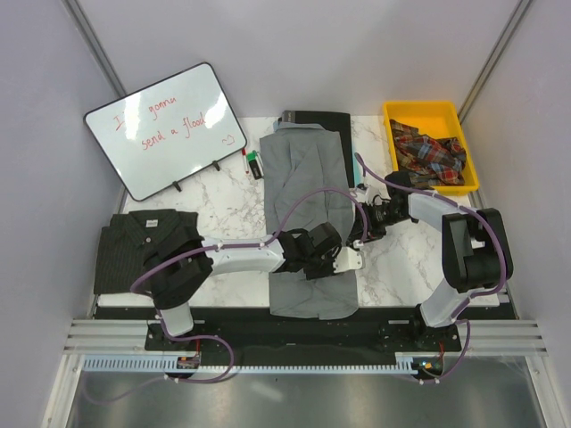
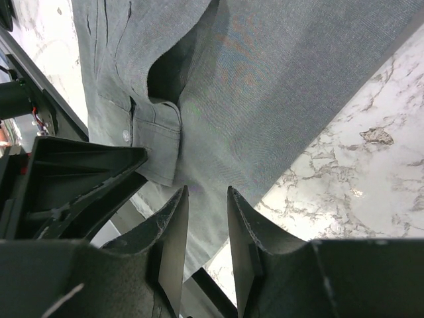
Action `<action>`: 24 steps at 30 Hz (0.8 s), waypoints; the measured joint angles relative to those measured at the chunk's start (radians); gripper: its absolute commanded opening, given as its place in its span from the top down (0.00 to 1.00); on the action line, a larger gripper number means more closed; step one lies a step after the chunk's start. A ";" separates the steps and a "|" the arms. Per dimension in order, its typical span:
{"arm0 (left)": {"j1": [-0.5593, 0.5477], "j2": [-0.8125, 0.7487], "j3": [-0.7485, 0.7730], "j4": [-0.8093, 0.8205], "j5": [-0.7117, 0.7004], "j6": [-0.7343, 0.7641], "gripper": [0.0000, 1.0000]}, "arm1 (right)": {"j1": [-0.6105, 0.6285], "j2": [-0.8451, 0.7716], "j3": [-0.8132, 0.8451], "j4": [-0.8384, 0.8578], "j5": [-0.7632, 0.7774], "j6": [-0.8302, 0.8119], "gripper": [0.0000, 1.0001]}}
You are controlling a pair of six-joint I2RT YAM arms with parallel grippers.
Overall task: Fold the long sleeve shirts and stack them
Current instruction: Fold the shirt
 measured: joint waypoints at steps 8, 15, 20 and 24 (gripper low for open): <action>0.000 -0.015 0.018 -0.009 -0.015 0.000 0.53 | 0.001 0.000 0.000 -0.001 0.002 -0.002 0.62; 0.000 -0.016 0.019 -0.017 -0.015 0.000 0.51 | 0.001 0.000 0.000 -0.006 0.003 -0.009 0.61; 0.008 -0.029 0.019 -0.024 -0.013 0.000 0.44 | 0.001 0.000 0.000 -0.008 0.003 -0.014 0.61; 0.013 -0.067 0.022 -0.018 -0.007 0.000 0.41 | 0.001 0.000 -0.001 -0.009 0.004 -0.016 0.61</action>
